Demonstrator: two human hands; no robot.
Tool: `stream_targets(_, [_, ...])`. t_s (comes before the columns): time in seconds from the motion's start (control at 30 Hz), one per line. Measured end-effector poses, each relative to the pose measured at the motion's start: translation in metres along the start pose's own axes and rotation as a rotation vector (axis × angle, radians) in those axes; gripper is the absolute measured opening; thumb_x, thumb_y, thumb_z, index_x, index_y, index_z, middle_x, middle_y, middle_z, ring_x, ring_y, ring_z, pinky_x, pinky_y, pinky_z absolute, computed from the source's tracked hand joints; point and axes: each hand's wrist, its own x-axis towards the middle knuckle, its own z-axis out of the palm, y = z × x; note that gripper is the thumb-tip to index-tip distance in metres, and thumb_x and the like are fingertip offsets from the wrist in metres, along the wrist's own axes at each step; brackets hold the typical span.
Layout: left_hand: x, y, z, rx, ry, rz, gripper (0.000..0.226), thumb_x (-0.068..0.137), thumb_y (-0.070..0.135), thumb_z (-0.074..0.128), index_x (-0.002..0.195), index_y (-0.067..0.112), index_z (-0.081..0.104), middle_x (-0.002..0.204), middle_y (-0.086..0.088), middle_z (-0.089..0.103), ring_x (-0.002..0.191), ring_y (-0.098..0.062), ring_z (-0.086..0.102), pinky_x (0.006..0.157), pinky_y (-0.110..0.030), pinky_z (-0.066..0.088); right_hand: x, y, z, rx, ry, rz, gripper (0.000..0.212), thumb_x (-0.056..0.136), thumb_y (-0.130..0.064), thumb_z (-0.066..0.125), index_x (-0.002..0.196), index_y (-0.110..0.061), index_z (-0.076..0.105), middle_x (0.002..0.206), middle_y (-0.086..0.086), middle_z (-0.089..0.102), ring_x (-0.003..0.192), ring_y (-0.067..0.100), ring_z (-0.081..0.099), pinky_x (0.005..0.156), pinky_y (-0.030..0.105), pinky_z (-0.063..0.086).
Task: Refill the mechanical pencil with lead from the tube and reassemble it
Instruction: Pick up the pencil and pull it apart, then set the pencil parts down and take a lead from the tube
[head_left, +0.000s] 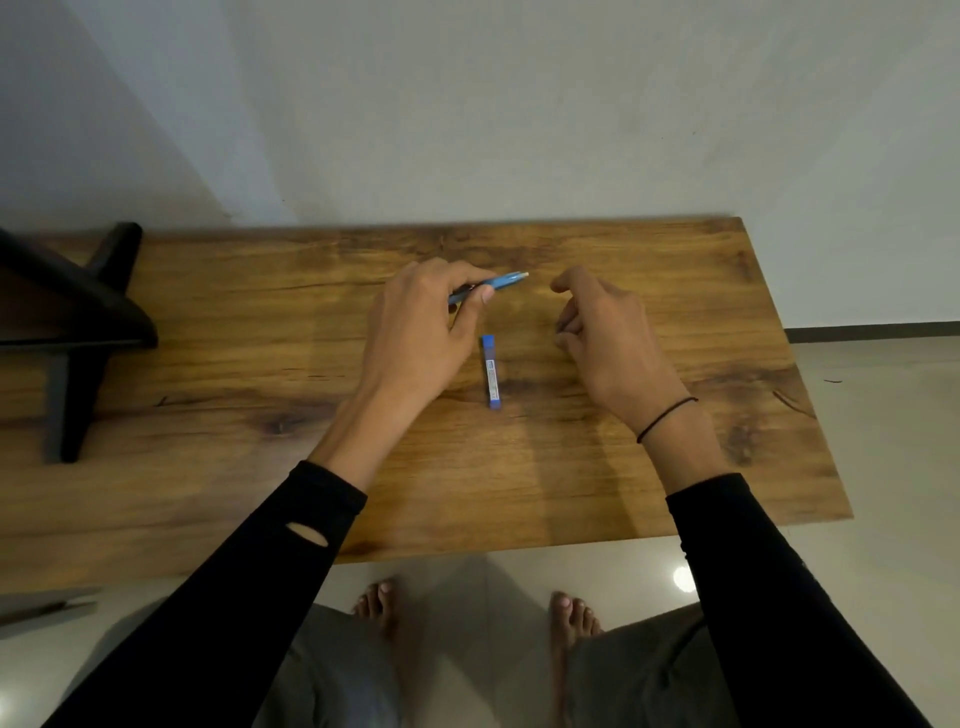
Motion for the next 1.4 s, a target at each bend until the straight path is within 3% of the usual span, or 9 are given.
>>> stream_targets(0.1, [0.000,-0.001,-0.001,-0.020,-0.017,0.000,0.023,0.107,0.030,0.066,0.125,0.026,0.080,0.105,0.003,0.079,0.099,-0.019,0.069,0.088,-0.044,0.057,0.001,0.007,-0.009,0.101,-0.011,0.052,0.050,0.090,0.006,0.074,0.132,-0.016,0.058,0.103,0.004,0.067,0.087,0.016,0.067,0.080,0.031,0.060])
stream_targets(0.23, [0.000,0.003,0.002,-0.052,-0.064,0.025,0.024,0.107,0.030,0.067,0.126,0.027,0.080,0.105,0.005,0.079,0.099,-0.017,0.068,0.090,-0.043,0.056,0.003,0.007,-0.020,0.282,0.144,0.105,0.027,0.094,-0.001,0.072,0.116,-0.016,0.070,0.095,-0.002,0.073,0.085,0.006,0.069,0.075,0.016,0.056])
stream_targets(0.37, [-0.001,0.008,0.006,-0.060,-0.089,0.046,0.023,0.106,0.030,0.068,0.125,0.027,0.081,0.106,0.004,0.079,0.100,-0.020,0.069,0.091,-0.047,0.056,0.004,-0.006,-0.015,0.587,0.121,0.117,0.010,0.097,-0.003,0.073,0.105,-0.009,0.073,0.091,0.005,0.077,0.078,0.014,0.074,0.069,0.026,0.063])
stream_targets(0.63, [-0.001,0.006,0.010,-0.094,-0.116,0.045,0.024,0.106,0.031,0.067,0.126,0.030,0.079,0.109,0.007,0.079,0.102,-0.018,0.069,0.092,-0.048,0.057,0.004,-0.005,-0.017,0.769,0.128,0.146,0.004,0.098,-0.005,0.071,0.095,-0.007,0.073,0.082,0.013,0.076,0.072,0.021,0.071,0.065,0.032,0.063])
stream_targets(0.77, [-0.001,0.007,0.011,-0.091,-0.117,0.047,0.024,0.106,0.030,0.068,0.126,0.029,0.080,0.107,0.007,0.079,0.100,-0.018,0.068,0.092,-0.045,0.056,0.005,-0.003,-0.019,0.734,0.161,0.201,0.008,0.098,-0.004,0.068,0.092,-0.008,0.072,0.078,0.009,0.074,0.068,0.017,0.069,0.061,0.027,0.059])
stream_targets(0.9, [0.001,0.002,0.007,-0.043,-0.105,0.007,0.024,0.106,0.029,0.068,0.127,0.026,0.080,0.110,0.002,0.080,0.104,-0.019,0.069,0.094,-0.045,0.056,0.006,0.015,-0.024,0.506,0.200,0.280,0.011,0.092,-0.010,0.068,0.085,-0.002,0.070,0.075,0.007,0.075,0.068,0.026,0.069,0.063,0.038,0.056])
stream_targets(1.1, [0.007,-0.013,0.003,0.124,-0.072,-0.060,0.028,0.106,0.027,0.068,0.131,0.025,0.079,0.110,-0.005,0.073,0.104,-0.023,0.064,0.086,-0.036,0.046,0.000,0.024,-0.017,0.050,-0.085,0.212,0.021,0.088,-0.017,0.074,0.069,-0.015,0.064,0.064,-0.005,0.062,0.064,0.012,0.058,0.057,0.027,0.043])
stream_targets(1.2, [0.006,-0.016,0.007,0.212,-0.076,-0.071,0.028,0.106,0.025,0.068,0.131,0.021,0.079,0.111,-0.007,0.068,0.111,-0.027,0.060,0.088,-0.032,0.038,0.002,0.026,-0.016,0.001,-0.076,0.226,0.028,0.091,-0.021,0.075,0.070,-0.013,0.060,0.065,-0.002,0.060,0.070,0.024,0.060,0.063,0.033,0.045])
stream_targets(1.4, [0.003,-0.016,0.015,0.297,-0.071,-0.051,0.034,0.105,0.026,0.069,0.138,0.021,0.074,0.115,-0.006,0.067,0.115,-0.027,0.055,0.092,-0.034,0.043,0.001,0.021,-0.022,0.099,0.062,0.237,0.024,0.098,-0.024,0.072,0.079,-0.018,0.059,0.062,-0.010,0.056,0.060,0.003,0.052,0.053,0.022,0.035])
